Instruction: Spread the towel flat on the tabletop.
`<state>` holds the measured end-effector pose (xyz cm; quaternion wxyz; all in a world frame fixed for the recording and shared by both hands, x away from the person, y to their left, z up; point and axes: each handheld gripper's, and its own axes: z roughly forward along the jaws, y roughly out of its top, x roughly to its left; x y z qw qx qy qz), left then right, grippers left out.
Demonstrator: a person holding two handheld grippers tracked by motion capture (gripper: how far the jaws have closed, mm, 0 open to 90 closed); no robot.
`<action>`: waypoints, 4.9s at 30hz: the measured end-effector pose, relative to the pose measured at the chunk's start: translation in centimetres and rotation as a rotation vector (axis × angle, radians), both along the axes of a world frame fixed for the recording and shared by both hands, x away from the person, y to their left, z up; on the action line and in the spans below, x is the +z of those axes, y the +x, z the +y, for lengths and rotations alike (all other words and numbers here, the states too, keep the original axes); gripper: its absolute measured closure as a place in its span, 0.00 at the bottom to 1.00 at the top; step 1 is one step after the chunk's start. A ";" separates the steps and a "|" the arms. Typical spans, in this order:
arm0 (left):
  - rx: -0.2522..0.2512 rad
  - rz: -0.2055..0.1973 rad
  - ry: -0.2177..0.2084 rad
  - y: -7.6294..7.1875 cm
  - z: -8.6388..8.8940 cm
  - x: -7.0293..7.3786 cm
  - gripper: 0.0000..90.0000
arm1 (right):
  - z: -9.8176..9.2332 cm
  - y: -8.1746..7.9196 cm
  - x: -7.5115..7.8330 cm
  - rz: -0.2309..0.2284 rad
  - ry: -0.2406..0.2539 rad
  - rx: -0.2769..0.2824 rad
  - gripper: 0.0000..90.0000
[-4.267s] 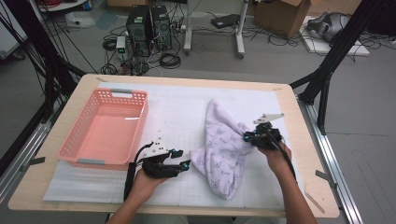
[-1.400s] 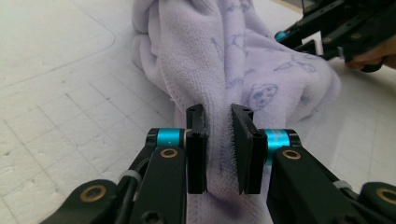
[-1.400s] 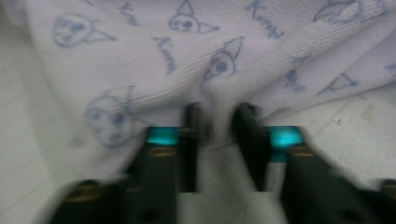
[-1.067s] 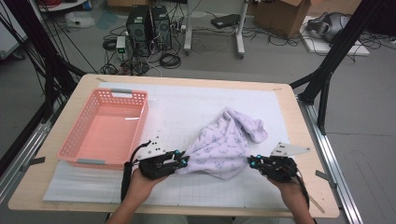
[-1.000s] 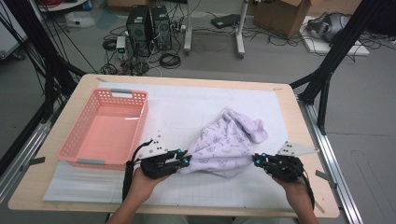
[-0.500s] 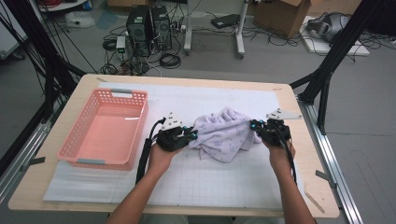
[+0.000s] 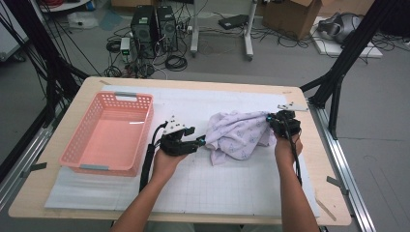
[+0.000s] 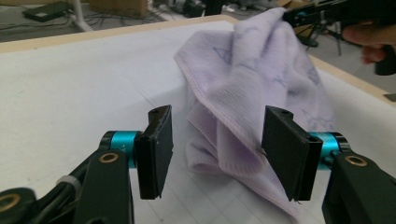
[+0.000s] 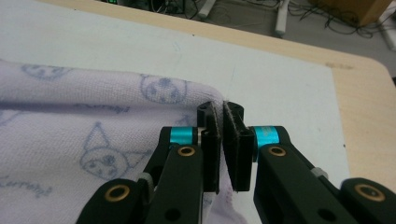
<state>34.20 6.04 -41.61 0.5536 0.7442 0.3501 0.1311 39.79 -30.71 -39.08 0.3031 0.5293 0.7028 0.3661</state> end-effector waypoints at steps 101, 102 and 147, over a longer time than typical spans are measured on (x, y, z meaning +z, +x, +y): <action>-0.027 0.053 0.067 -5.0 4.2 -1.4 0.96 | 11.4 -1.6 -5.5 0.158 0.006 0.517 0.83; -0.026 0.053 0.065 -5.0 4.2 -1.4 0.96 | 11.4 -1.7 -5.5 0.167 0.016 0.523 0.88; 0.011 0.153 0.217 -2.2 -1.0 -3.5 0.72 | 6.4 -6.7 -5.4 0.227 0.060 0.471 0.86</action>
